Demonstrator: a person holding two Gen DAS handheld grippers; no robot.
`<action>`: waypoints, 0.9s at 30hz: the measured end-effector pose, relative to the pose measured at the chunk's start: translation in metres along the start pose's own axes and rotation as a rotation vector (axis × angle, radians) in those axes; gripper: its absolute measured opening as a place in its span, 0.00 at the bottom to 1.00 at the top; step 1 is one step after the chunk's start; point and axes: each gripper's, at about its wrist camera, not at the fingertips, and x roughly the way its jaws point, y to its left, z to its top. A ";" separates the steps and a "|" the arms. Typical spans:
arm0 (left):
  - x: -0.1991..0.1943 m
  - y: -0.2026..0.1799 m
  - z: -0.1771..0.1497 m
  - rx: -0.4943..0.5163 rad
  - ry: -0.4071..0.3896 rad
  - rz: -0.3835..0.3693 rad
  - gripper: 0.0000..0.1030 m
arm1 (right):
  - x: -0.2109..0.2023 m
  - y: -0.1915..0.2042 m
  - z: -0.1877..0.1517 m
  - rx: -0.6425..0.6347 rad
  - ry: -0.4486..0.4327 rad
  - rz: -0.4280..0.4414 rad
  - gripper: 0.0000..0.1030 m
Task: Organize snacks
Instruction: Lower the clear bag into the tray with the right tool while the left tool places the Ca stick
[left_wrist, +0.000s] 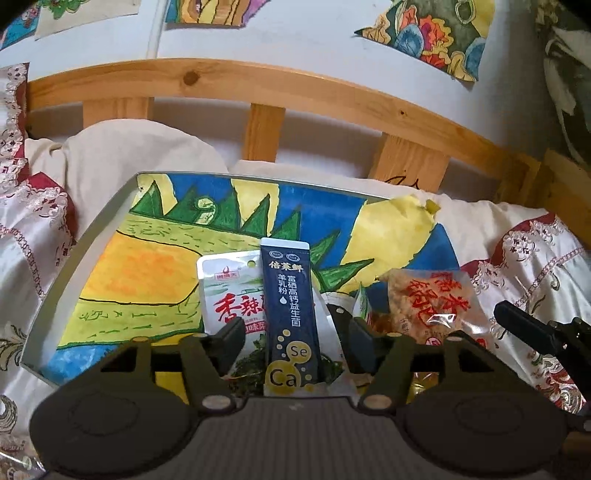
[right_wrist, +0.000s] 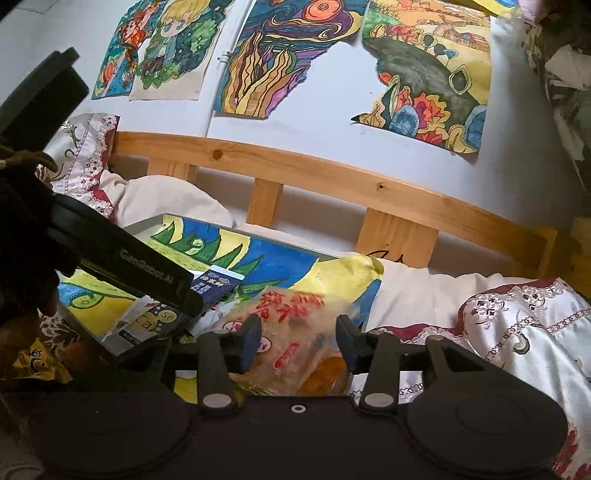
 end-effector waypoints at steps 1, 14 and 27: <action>-0.001 0.000 0.000 -0.002 -0.002 -0.001 0.70 | -0.001 0.000 0.000 0.000 -0.002 -0.001 0.52; -0.042 0.011 0.000 -0.038 -0.109 0.038 0.95 | -0.014 0.005 0.007 -0.010 -0.038 -0.018 0.74; -0.135 0.038 -0.017 -0.037 -0.269 0.090 0.99 | -0.075 0.017 0.031 0.049 -0.121 0.024 0.96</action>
